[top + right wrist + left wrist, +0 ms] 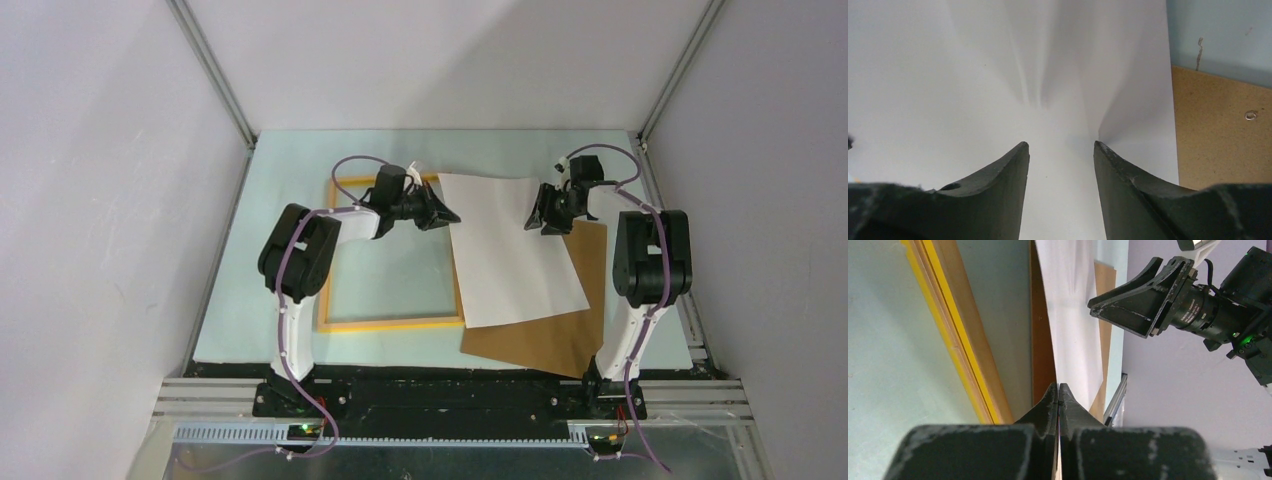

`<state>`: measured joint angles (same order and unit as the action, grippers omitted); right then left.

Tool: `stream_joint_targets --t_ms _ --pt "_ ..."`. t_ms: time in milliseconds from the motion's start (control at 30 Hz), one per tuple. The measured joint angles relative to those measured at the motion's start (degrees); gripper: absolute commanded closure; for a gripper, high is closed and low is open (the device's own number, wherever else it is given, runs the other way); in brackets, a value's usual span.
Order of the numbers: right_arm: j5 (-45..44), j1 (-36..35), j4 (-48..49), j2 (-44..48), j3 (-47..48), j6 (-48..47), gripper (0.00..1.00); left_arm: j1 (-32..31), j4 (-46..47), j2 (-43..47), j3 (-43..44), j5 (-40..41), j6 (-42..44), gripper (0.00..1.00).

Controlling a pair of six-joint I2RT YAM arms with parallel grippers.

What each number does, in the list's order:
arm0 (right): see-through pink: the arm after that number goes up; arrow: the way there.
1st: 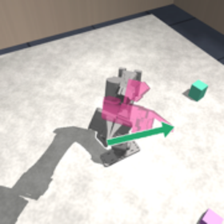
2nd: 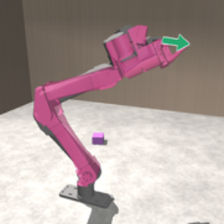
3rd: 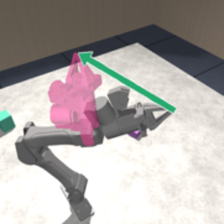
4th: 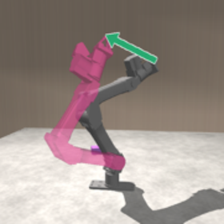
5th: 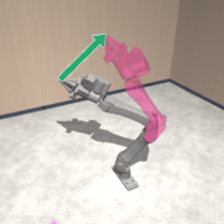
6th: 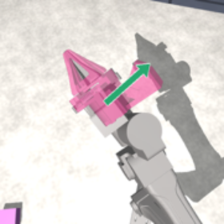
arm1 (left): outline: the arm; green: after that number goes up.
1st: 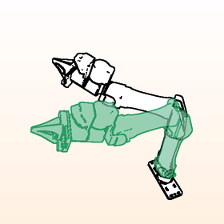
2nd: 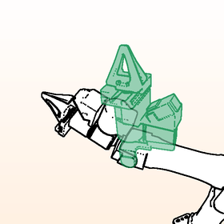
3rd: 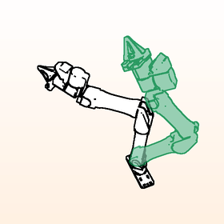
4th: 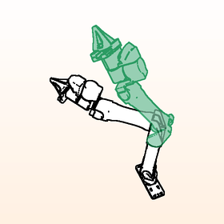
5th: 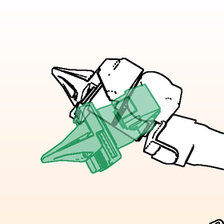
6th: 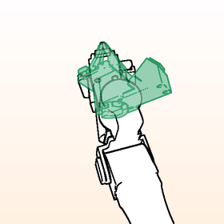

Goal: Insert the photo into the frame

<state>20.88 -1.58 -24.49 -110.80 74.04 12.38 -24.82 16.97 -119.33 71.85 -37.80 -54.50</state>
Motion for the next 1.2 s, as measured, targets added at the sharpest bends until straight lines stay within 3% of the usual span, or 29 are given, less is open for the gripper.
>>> stream_joint_targets --t_ms 200,367,833,1200 --pt "3.28 1.38 -0.31 2.1 0.0 0.72 0.32 1.7 -2.49 0.33 0.04 -2.03 2.12 1.0" --pt "6.08 2.91 -0.15 5.05 0.0 1.05 0.28 5.68 -11.89 2.4 1.68 -3.89 9.9 1.0" --pt "8.33 4.28 0.09 6.56 -0.13 0.83 0.28 18.69 -41.03 11.69 5.64 -4.13 38.49 1.0" --pt "8.52 4.26 0.79 6.56 -1.07 -0.22 0.3 23.17 -55.8 17.22 5.4 0.09 51.06 1.0"
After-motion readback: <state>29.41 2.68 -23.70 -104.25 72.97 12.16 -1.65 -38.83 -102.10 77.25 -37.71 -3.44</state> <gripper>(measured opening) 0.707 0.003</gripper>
